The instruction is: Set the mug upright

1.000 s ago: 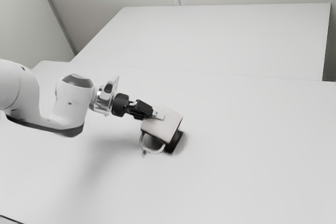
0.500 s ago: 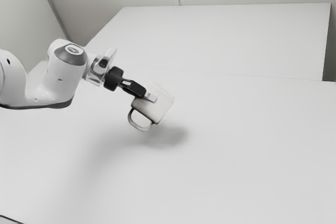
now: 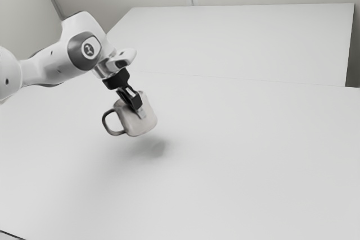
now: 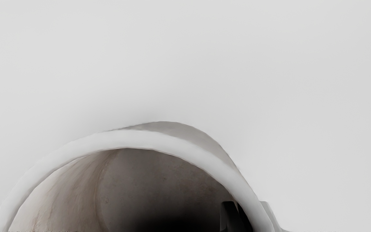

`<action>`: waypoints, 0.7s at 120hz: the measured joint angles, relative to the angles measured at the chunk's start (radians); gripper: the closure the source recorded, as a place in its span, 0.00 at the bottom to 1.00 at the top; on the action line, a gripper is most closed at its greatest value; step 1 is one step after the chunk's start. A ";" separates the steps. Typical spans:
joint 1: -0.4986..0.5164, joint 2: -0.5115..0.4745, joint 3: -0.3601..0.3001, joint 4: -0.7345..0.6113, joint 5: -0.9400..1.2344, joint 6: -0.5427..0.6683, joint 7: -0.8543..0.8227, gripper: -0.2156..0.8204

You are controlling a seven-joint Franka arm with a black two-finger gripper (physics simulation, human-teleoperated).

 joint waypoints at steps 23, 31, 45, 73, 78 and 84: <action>-0.026 -0.007 -0.005 -0.049 0.136 0.071 -0.151 0.92; -0.033 -0.020 -0.008 -0.089 0.171 0.109 -0.198 0.92; -0.054 -0.039 -0.002 -0.147 0.220 0.182 -0.270 0.92; -0.055 -0.048 -0.003 -0.223 0.316 0.334 -0.380 0.92; -0.049 -0.048 -0.004 -0.237 0.325 0.362 -0.396 0.92; -0.041 -0.047 -0.004 -0.246 0.340 0.392 -0.413 0.92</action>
